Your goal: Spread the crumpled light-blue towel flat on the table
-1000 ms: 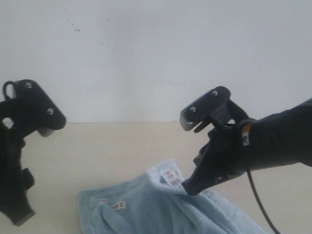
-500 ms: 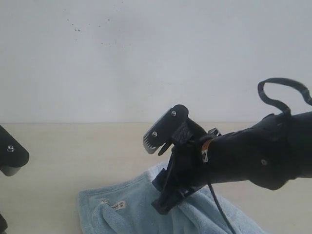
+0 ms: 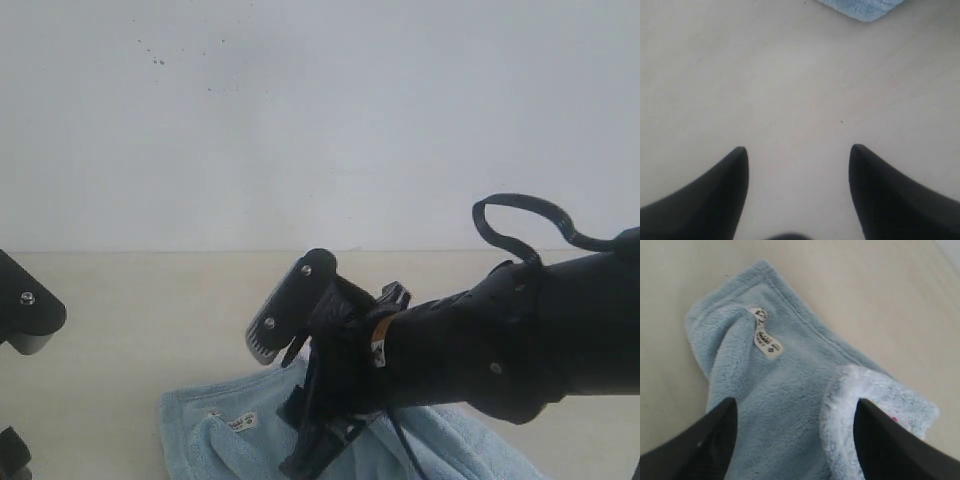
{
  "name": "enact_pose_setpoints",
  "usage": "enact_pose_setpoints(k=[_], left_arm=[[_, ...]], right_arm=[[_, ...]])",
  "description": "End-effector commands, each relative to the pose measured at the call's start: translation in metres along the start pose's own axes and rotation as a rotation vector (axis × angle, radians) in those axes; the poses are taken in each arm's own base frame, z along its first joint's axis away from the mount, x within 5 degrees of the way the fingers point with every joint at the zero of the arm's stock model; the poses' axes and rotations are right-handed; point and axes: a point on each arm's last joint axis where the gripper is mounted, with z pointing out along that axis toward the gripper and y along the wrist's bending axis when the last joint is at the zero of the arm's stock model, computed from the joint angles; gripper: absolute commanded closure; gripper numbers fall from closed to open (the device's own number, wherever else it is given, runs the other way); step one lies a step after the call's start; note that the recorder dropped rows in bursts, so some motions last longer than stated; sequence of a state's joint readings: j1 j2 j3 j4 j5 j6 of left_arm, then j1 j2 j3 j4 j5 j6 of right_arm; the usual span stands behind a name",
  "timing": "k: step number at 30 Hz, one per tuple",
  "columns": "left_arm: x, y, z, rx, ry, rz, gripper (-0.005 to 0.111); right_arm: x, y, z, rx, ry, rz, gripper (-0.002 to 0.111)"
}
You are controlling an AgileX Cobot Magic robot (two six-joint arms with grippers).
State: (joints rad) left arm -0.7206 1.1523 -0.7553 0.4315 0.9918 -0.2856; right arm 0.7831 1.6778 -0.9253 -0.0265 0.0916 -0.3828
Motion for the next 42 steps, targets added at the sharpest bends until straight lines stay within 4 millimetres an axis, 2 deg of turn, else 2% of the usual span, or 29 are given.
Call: enact_pose_setpoints(k=[1, 6, 11, 15, 17, 20, 22, 28, 33, 39, 42], left_arm=[[0.000, 0.000, -0.001, 0.009, -0.018, -0.025, 0.050], [0.001, 0.000, -0.001, 0.007, -0.011, -0.023, 0.050], [0.001, 0.000, -0.001, 0.007, -0.011, -0.023, 0.050], [0.001, 0.000, -0.001, 0.007, -0.011, -0.021, 0.050], [0.001, 0.000, -0.001, 0.009, -0.011, -0.022, 0.050], [0.000, -0.001, -0.001, 0.020, -0.014, -0.028, 0.050], [-0.001, -0.002, -0.001, 0.031, -0.030, -0.028, 0.050], [-0.009, -0.009, -0.002, 0.109, -0.114, -0.039, 0.050], [-0.013, -0.010, -0.003, 0.117, -0.168, 0.013, 0.050], [-0.019, -0.012, -0.001, 0.101, -0.227, 0.282, 0.046], [-0.024, -0.014, 0.004, 0.092, -0.236, 0.334, 0.043]], right_arm=[[0.006, -0.001, 0.011, -0.003, 0.024, -0.023, 0.047], [0.014, -0.007, 0.022, 0.009, 0.039, -0.003, 0.047], [0.012, -0.010, 0.022, 0.028, 0.002, -0.003, 0.047], [0.016, -0.020, 0.022, 0.049, 0.010, 0.015, 0.051], [0.021, -0.026, 0.021, 0.057, 0.028, 0.030, 0.061], [0.022, -0.026, 0.021, 0.055, 0.036, 0.031, 0.092], [0.018, -0.019, 0.022, 0.042, 0.030, 0.017, 0.107], [0.001, 0.014, 0.022, -0.020, -0.021, -0.055, 0.098], [-0.008, 0.040, 0.021, -0.072, -0.043, -0.114, 0.099], [-0.010, 0.053, 0.019, -0.104, -0.032, -0.142, 0.099], [-0.012, 0.055, 0.018, -0.109, -0.033, -0.148, 0.099]])
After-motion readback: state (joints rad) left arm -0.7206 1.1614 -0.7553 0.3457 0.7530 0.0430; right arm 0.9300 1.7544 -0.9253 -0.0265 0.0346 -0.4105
